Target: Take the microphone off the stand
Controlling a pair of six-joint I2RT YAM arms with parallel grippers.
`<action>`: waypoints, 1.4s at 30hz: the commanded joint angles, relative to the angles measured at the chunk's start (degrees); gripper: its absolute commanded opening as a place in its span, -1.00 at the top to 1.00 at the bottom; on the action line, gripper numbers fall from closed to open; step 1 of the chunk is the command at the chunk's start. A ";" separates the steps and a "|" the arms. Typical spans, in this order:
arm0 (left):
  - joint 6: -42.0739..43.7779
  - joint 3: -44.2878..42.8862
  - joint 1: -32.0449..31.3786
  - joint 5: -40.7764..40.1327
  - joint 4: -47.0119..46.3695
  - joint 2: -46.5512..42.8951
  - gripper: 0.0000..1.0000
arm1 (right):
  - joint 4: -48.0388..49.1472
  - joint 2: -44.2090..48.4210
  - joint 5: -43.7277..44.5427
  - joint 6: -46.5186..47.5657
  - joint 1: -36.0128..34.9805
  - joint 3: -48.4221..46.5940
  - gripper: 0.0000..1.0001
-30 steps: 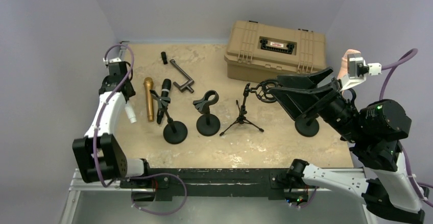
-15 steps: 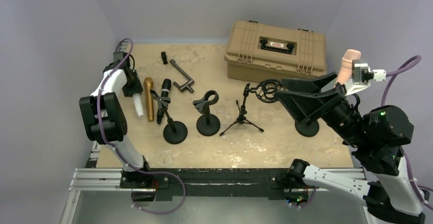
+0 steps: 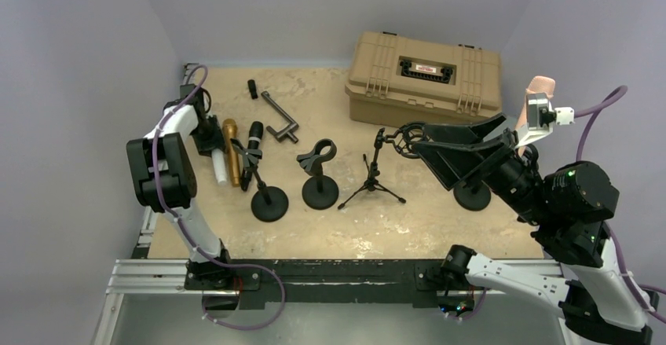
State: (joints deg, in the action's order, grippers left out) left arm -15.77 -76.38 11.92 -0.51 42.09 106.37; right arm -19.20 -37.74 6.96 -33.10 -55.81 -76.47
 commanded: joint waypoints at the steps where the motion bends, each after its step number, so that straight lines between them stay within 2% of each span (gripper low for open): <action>1: -0.76 -2.42 -0.49 1.89 0.61 1.33 0.37 | 2.43 0.40 0.94 -0.95 0.00 0.79 -0.61; 12: -0.32 -2.20 -1.66 1.74 0.75 1.76 -0.06 | 2.67 0.70 0.97 -1.34 0.01 1.23 -0.60; 22: -1.01 -2.59 -1.80 1.18 1.36 -0.50 -0.08 | 2.19 0.53 1.32 -1.36 0.02 1.72 -0.60; 31: -2.51 0.91 -1.57 0.71 -0.42 -16.98 -0.14 | -6.89 -2.90 8.12 0.88 0.02 0.61 -0.61; 36: -2.74 5.69 -1.70 1.37 -4.33 -29.87 -0.24 | -13.03 -4.76 12.99 1.85 0.00 -0.14 -0.62; 42: -3.04 9.77 -3.83 3.64 -9.73 -40.40 -0.29 | -15.82 -5.55 15.92 2.15 0.01 -0.97 -0.63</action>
State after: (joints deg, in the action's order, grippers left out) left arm -17.74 -69.45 9.82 1.13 37.54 69.87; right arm -32.45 -43.53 18.63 -32.08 -55.81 -74.94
